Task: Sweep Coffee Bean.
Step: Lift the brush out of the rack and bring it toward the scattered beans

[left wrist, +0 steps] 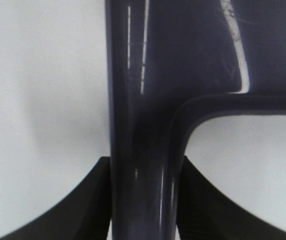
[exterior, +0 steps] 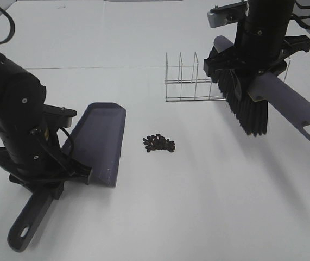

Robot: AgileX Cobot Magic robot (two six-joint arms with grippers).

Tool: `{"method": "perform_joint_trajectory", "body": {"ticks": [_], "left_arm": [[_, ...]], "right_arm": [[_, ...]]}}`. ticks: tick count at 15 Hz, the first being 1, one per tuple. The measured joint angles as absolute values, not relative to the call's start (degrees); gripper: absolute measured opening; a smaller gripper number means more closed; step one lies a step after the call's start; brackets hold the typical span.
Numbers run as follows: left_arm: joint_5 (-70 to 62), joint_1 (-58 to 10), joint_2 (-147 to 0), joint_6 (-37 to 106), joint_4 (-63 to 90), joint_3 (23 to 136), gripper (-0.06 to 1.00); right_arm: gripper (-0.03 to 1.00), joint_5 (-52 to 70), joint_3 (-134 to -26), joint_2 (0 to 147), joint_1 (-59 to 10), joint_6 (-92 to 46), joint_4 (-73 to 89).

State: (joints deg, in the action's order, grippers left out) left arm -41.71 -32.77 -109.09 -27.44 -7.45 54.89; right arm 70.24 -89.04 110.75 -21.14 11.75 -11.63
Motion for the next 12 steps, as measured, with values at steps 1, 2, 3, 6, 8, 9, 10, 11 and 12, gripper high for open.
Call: {"method": "perform_joint_trajectory", "body": {"ticks": [1,2,3,6,8,9,10,11,12], "left_arm": [[-41.42,-32.77,-111.10,-27.16,-7.68,55.23,0.33],[-41.48,-32.77,-112.07,-26.59,-7.68,55.92,0.33],[-41.60,-32.77,-112.76,-25.95,-7.68,56.84,0.33],[-42.06,-32.77,-114.65,-24.29,-7.73,59.59,0.33],[-42.80,-32.77,-115.91,-23.49,-7.73,60.91,0.33],[-43.03,-32.77,-116.20,-23.26,-7.73,61.19,0.33],[-43.14,-32.77,-116.71,-22.75,-7.73,61.59,0.33],[-43.14,-32.77,-117.06,-22.23,-7.73,61.88,0.33],[-43.14,-32.77,-117.06,-21.83,-7.73,61.88,0.33]], "right_arm": [[0.30,70.24,-89.04,110.75,-21.20,12.32,-12.49],[0.30,70.24,-89.04,110.75,-21.20,12.72,-13.35],[0.30,70.24,-89.04,110.75,-21.20,13.18,-14.21],[0.30,70.24,-89.04,110.75,-21.20,16.10,-14.84],[0.30,70.24,-89.04,110.75,-21.20,17.42,-14.90],[0.30,70.24,-89.04,110.75,-21.20,17.70,-15.18],[0.30,70.24,-89.04,111.04,-21.20,18.51,-15.87],[0.30,70.24,-89.04,111.67,-21.20,19.08,-16.27],[0.30,70.24,-89.04,112.82,-21.20,19.88,-16.50]]}}
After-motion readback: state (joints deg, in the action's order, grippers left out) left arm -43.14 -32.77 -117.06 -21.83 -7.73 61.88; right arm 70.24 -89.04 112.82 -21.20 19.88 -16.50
